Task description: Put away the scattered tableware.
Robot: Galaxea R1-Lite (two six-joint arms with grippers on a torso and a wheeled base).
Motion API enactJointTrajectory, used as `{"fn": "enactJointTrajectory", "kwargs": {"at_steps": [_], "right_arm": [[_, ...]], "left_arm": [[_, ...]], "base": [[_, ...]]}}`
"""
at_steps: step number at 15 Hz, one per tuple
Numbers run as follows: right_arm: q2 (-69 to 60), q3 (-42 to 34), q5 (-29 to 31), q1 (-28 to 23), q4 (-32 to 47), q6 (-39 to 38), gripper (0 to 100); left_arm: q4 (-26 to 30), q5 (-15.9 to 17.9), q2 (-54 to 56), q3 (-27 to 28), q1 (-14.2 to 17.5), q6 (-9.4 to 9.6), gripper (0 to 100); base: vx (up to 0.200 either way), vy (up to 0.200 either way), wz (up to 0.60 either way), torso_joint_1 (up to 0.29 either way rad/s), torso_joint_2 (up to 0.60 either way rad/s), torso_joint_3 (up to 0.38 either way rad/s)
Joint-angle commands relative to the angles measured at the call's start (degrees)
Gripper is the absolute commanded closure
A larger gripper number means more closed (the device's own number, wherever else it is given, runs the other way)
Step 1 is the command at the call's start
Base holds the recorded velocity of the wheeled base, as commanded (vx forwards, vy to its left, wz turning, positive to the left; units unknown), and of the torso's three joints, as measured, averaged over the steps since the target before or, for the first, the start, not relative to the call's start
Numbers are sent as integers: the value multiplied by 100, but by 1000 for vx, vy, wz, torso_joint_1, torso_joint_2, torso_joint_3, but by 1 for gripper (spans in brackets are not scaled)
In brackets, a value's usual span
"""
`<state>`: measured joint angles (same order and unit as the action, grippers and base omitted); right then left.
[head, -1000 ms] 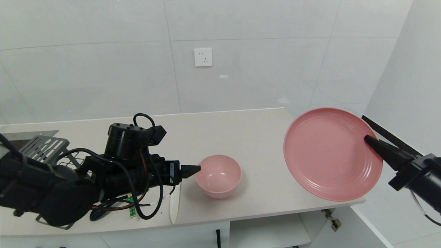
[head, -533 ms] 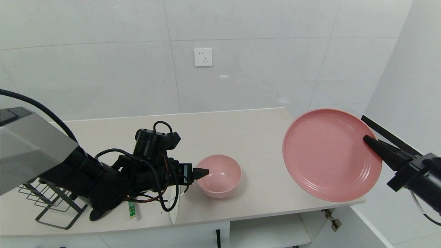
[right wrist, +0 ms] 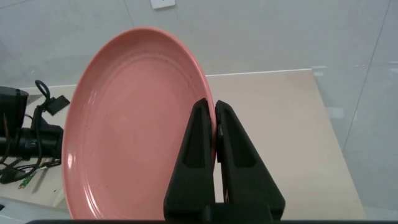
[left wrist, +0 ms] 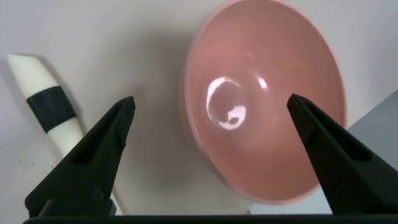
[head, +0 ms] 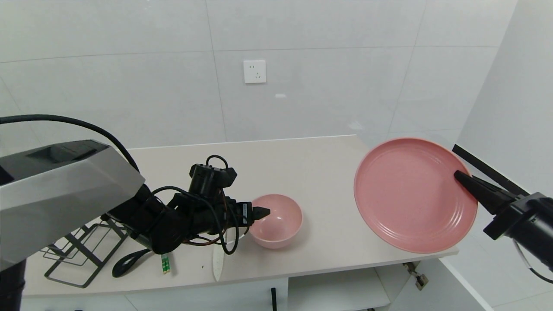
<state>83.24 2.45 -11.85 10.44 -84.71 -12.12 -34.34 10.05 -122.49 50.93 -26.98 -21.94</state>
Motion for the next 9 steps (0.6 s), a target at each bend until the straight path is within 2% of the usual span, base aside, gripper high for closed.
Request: {"fn": "enactJointTrajectory", "kwargs": {"at_steps": [1,6,9], "right_arm": [[17,1,-2,2,-1,-1,100],[17,1,-2,-6,-1,-1,100],[17,1,-2,-6,-1,-1,100]], "left_arm": [[-38,-11,-363,294,17,-29,0],[-29,-20,-451,382,0,23,0],[-29,-222,-477,382,-44,32,0]], "base": [[0,0,0,0,0,0],[0,0,0,0,0,0],[0,0,0,0,0,0]]}}
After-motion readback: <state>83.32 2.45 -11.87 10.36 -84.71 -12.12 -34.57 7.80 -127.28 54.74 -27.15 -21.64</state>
